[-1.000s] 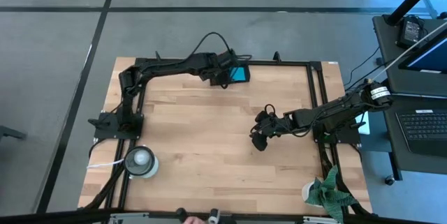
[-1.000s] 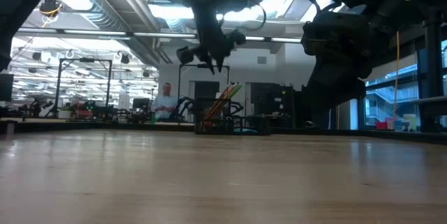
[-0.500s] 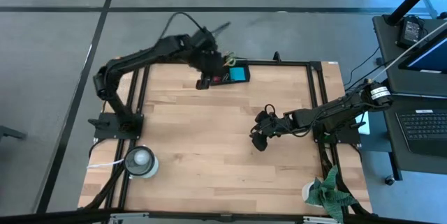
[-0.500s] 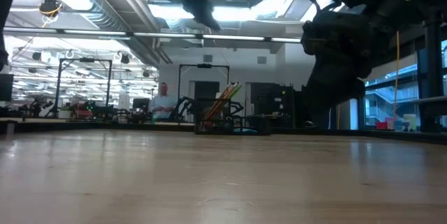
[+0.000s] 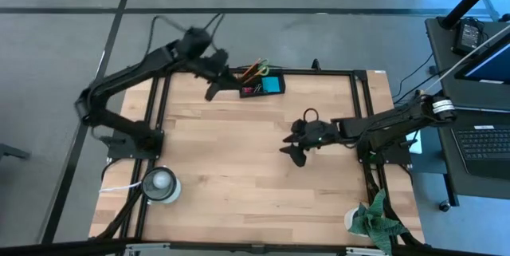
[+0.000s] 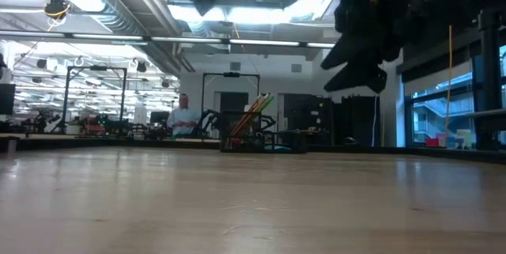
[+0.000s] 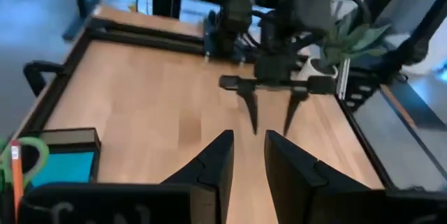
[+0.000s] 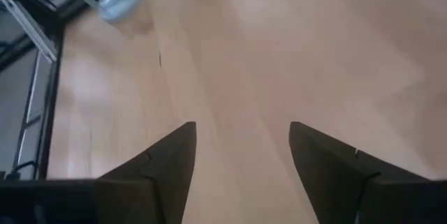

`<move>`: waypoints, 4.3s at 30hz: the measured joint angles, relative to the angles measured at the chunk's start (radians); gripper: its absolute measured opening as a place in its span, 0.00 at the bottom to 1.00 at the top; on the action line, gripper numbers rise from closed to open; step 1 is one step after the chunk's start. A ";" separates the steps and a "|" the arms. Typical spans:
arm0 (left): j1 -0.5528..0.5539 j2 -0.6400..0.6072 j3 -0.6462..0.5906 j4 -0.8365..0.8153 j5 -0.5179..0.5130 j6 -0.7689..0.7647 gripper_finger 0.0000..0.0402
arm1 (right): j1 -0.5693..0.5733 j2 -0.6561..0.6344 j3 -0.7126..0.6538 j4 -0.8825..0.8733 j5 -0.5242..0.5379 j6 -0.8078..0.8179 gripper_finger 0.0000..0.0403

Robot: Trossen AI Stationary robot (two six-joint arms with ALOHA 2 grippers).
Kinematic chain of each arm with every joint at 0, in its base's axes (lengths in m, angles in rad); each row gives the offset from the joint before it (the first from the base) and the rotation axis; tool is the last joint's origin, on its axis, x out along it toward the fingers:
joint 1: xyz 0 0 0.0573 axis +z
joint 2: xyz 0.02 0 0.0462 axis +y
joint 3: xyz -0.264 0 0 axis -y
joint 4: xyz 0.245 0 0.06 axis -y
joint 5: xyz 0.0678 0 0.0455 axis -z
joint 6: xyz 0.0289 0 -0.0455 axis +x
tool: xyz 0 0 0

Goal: Pick and place office supplies into organizer
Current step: Return to Home Position

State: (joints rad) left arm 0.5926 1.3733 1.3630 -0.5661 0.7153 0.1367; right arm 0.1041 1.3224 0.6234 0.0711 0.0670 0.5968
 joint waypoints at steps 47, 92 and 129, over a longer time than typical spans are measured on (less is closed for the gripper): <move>-0.076 -1.373 -1.228 0.528 -0.816 -0.447 0.19 | -0.043 -1.049 -0.501 0.279 0.000 -0.384 0.58; -0.076 -1.354 -1.354 0.604 -0.871 -0.333 0.19 | -0.067 -1.171 -0.611 0.118 0.010 -0.312 0.58; -0.076 -1.354 -1.354 0.604 -0.870 -0.333 0.19 | -0.237 -1.321 -0.611 -0.010 0.010 -0.367 0.58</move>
State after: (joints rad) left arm 0.5167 0.0193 0.0090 0.0383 -0.1551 -0.1959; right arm -0.1333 0.0017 0.0120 0.0612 0.0772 0.2302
